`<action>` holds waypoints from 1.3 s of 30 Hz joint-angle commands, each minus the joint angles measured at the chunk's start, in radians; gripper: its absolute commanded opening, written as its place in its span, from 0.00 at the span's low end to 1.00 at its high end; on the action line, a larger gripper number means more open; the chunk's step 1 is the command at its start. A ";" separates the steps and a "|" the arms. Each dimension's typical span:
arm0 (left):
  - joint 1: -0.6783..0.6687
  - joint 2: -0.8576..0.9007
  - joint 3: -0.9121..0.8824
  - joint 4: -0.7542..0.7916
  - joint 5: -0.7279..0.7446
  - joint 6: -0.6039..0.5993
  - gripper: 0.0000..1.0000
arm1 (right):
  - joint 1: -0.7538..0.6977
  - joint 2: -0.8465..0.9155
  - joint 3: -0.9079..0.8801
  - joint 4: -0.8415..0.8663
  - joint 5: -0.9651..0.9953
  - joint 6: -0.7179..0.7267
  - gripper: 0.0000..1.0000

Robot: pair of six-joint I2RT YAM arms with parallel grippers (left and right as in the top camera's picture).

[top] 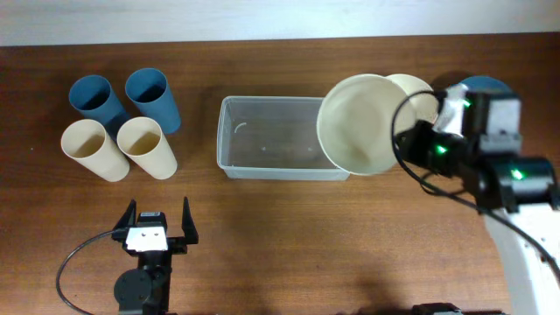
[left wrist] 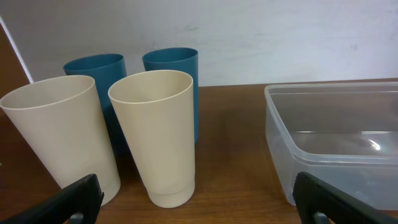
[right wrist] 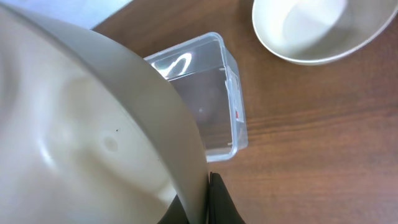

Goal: Pack container
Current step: 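Lift the cream bowl and carry it left into the clear container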

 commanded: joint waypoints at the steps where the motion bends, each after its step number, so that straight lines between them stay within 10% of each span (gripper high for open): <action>1: 0.003 -0.006 -0.002 -0.006 0.005 0.008 1.00 | 0.058 0.095 0.058 0.001 0.127 0.025 0.04; 39: 0.003 -0.006 -0.002 -0.006 0.005 0.008 1.00 | 0.251 0.543 0.178 0.079 0.227 0.061 0.04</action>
